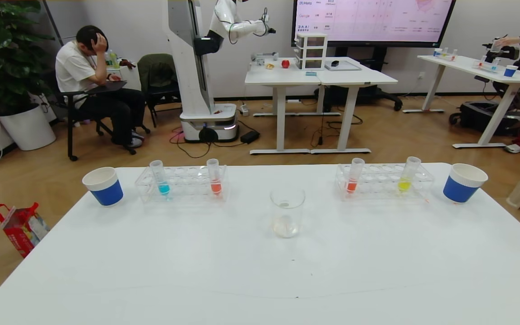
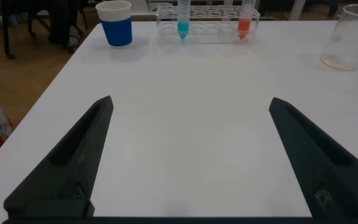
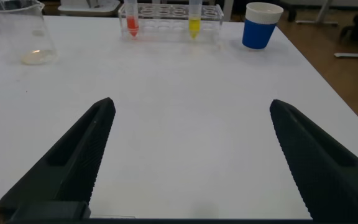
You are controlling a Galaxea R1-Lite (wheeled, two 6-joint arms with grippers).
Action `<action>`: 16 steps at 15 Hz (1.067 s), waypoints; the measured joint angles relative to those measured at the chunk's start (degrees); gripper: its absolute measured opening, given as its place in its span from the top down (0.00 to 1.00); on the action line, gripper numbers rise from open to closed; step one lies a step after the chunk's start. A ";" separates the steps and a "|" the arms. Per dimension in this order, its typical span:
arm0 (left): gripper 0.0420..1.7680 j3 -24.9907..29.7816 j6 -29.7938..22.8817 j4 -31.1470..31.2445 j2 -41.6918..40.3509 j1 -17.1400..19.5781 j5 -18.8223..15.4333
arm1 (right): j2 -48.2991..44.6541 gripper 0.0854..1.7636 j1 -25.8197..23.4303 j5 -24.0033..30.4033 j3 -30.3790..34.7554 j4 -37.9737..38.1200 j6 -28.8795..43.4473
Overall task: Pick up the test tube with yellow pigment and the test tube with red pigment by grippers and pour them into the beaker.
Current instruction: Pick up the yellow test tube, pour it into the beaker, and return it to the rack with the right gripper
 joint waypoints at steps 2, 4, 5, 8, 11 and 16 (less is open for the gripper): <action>0.01 0.00 0.00 0.00 0.00 0.00 0.02 | 0.27 0.02 0.05 0.46 -0.16 -0.05 -1.35; 0.01 0.00 0.00 0.00 0.00 0.00 0.00 | 1.23 0.02 0.02 1.88 -2.23 -0.05 -1.38; 0.01 0.00 0.00 -0.02 0.00 0.00 0.07 | 1.94 0.02 0.00 2.15 -3.39 0.05 -1.27; 0.01 0.00 0.00 -0.02 0.00 0.00 0.10 | 6.80 0.02 0.10 2.34 -7.88 -1.56 -0.85; 0.01 0.00 0.00 -0.02 0.00 0.00 0.10 | 16.58 0.02 0.88 2.36 -13.71 -7.13 0.51; 0.01 0.00 0.00 -0.02 0.00 0.00 0.10 | 40.18 0.02 1.51 2.43 -19.70 -23.05 0.79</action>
